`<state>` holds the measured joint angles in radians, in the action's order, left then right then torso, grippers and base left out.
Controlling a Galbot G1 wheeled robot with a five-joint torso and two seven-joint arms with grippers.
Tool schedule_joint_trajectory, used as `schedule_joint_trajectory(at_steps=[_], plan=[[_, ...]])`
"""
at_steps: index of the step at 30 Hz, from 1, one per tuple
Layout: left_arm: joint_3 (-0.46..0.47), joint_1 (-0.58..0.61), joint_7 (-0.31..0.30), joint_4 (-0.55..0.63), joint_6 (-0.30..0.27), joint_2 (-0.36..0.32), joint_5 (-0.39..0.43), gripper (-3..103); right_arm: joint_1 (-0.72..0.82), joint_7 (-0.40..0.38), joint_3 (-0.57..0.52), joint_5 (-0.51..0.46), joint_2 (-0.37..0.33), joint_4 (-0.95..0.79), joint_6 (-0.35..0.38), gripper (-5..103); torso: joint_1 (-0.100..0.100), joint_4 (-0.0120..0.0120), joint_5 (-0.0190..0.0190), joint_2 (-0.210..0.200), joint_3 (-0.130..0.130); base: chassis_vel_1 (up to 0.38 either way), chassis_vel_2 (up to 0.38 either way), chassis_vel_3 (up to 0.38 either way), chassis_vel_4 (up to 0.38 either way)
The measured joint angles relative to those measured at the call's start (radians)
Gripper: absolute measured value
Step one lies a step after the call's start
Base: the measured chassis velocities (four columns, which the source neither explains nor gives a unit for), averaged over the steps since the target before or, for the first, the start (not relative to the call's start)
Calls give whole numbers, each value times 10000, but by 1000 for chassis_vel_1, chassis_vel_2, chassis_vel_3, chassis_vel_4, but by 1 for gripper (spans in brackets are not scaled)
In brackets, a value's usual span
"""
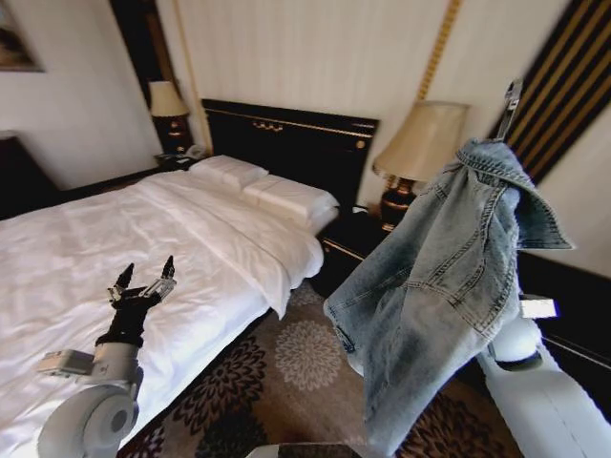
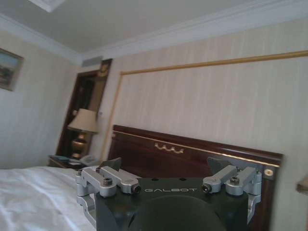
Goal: Pick up the clothes from the bed and hang them on the clothes hanger.
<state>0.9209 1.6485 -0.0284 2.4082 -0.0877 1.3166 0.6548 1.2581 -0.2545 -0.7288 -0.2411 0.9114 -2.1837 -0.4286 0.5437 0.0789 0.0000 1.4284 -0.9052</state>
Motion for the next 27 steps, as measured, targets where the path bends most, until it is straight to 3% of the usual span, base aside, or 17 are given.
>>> schedule_joint_trajectory(at_steps=[27], plan=[[86, 179, 70, 245, 40, -55, 6, 100, 340, 5, -216, 33, 151, -363, 132, 17, 0, 0, 0, 0, 0, -125, -124, -124, -129]])
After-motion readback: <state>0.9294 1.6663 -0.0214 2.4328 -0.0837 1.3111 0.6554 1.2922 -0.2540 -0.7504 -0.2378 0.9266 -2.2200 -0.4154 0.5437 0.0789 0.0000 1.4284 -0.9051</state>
